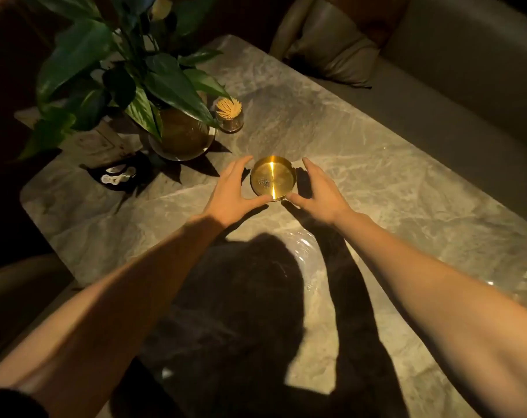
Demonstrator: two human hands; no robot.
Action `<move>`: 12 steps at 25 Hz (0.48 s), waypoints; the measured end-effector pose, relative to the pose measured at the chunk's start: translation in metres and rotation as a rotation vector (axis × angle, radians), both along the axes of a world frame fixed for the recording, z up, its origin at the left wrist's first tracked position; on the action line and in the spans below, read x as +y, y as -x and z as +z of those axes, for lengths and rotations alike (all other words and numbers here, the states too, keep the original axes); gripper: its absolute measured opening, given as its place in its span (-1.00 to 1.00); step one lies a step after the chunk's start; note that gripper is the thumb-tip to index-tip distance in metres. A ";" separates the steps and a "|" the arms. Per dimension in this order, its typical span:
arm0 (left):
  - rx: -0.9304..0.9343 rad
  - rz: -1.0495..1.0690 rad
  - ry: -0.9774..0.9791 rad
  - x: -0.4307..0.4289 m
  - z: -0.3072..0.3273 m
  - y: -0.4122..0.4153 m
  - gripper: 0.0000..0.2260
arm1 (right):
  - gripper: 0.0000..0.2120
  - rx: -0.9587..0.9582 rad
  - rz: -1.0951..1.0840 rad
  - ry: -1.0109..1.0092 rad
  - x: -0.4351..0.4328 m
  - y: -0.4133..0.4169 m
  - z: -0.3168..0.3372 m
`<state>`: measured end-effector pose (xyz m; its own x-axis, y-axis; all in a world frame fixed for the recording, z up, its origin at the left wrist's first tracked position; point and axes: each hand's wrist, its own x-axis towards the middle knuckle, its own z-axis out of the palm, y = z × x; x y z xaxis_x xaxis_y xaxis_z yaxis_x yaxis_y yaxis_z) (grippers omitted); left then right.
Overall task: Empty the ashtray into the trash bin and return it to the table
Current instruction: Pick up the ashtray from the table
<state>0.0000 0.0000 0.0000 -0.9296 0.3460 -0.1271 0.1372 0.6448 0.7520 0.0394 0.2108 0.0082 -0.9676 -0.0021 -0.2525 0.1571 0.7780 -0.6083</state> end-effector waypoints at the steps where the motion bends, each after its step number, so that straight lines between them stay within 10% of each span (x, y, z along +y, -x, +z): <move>1: -0.003 0.001 -0.009 0.002 -0.003 0.003 -0.12 | -0.17 0.017 0.011 0.018 0.000 0.003 -0.004; 12: -0.094 0.029 -0.030 0.018 -0.027 0.015 -0.01 | -0.16 -0.027 -0.003 0.055 -0.002 0.009 -0.019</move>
